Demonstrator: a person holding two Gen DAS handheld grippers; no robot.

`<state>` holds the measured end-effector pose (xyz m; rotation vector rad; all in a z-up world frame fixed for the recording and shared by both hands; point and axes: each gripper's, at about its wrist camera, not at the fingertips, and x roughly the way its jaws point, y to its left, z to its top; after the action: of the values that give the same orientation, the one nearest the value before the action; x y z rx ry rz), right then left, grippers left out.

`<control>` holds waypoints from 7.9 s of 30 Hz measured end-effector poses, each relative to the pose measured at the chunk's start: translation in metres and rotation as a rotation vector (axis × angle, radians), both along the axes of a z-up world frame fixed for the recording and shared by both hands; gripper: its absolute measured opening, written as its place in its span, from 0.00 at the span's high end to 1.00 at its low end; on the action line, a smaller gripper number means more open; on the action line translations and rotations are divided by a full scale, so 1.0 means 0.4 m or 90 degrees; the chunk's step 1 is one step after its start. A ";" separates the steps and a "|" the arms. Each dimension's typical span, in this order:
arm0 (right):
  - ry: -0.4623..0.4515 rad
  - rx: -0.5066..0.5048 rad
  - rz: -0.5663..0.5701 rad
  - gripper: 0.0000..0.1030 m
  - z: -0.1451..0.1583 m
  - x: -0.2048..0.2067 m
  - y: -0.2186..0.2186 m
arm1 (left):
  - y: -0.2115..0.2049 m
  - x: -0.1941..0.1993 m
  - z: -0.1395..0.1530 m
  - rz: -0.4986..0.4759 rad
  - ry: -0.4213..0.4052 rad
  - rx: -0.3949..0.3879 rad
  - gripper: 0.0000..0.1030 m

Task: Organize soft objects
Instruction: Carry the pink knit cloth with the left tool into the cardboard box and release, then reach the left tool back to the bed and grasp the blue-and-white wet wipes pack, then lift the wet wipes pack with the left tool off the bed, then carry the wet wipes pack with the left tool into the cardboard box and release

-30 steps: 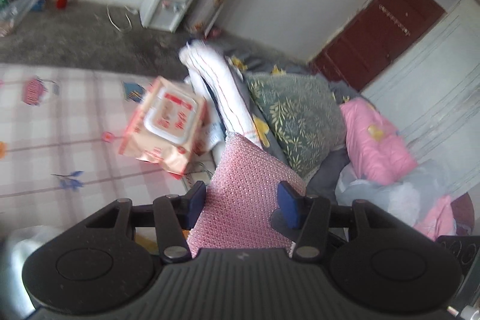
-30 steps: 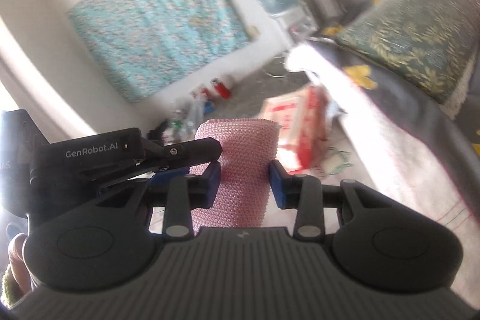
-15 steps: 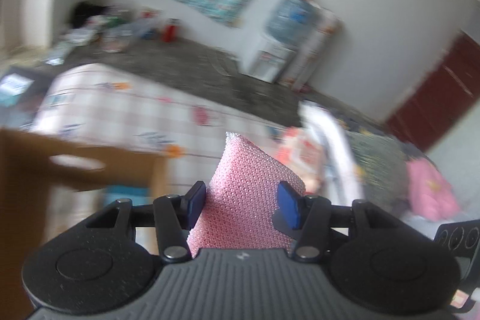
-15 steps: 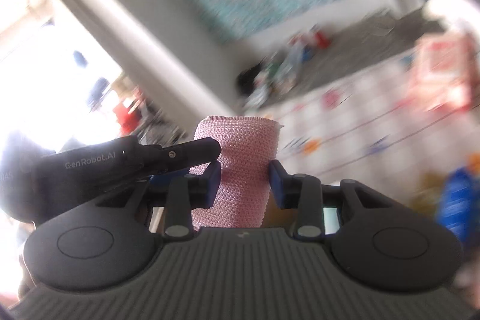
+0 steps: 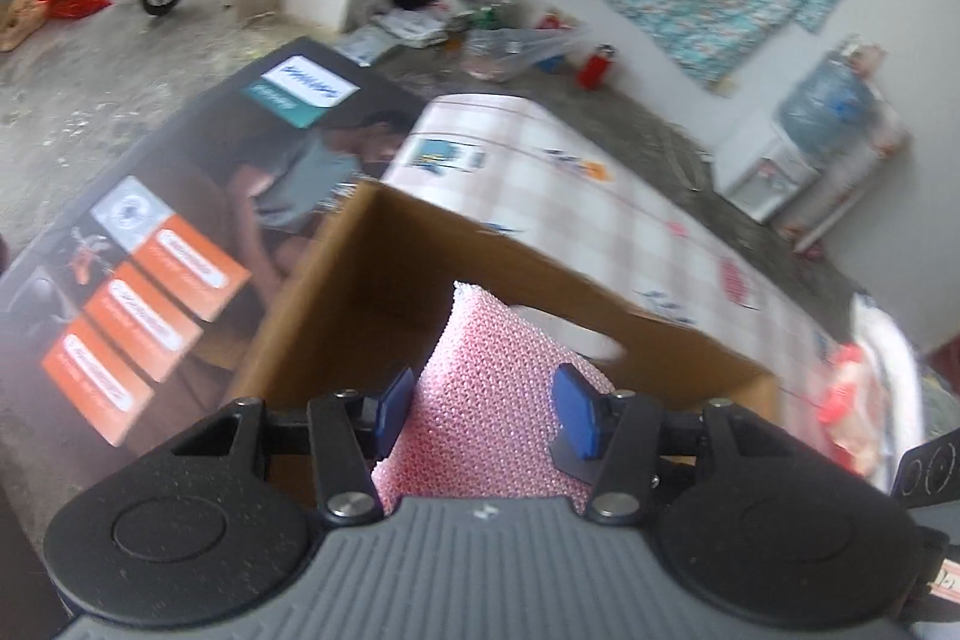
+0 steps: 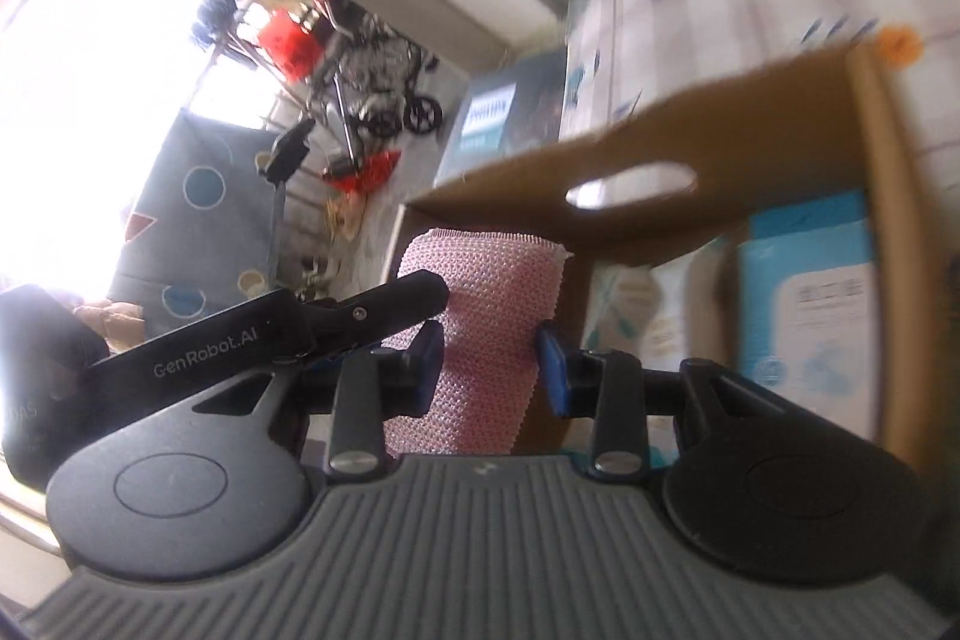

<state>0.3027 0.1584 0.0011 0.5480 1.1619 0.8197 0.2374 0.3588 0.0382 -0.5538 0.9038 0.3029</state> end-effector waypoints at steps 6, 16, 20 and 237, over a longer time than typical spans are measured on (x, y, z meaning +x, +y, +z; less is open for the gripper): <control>0.067 -0.007 0.010 0.67 -0.115 0.067 0.039 | 0.042 0.002 -0.053 0.008 0.023 0.018 0.49; 0.059 -0.035 0.011 0.67 -0.143 0.085 0.073 | 0.007 -0.011 -0.046 -0.023 0.034 0.022 0.46; 0.051 -0.031 0.004 0.67 -0.130 0.076 0.060 | -0.013 -0.028 -0.018 -0.024 0.024 0.037 0.43; -0.188 -0.031 -0.190 0.41 0.061 -0.420 -0.718 | -0.417 -0.273 -0.059 -0.204 0.011 0.128 0.20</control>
<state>0.1349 -0.1287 0.0254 0.5246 0.8038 0.5902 0.1283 0.1922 0.0146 -0.2160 0.9513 0.1059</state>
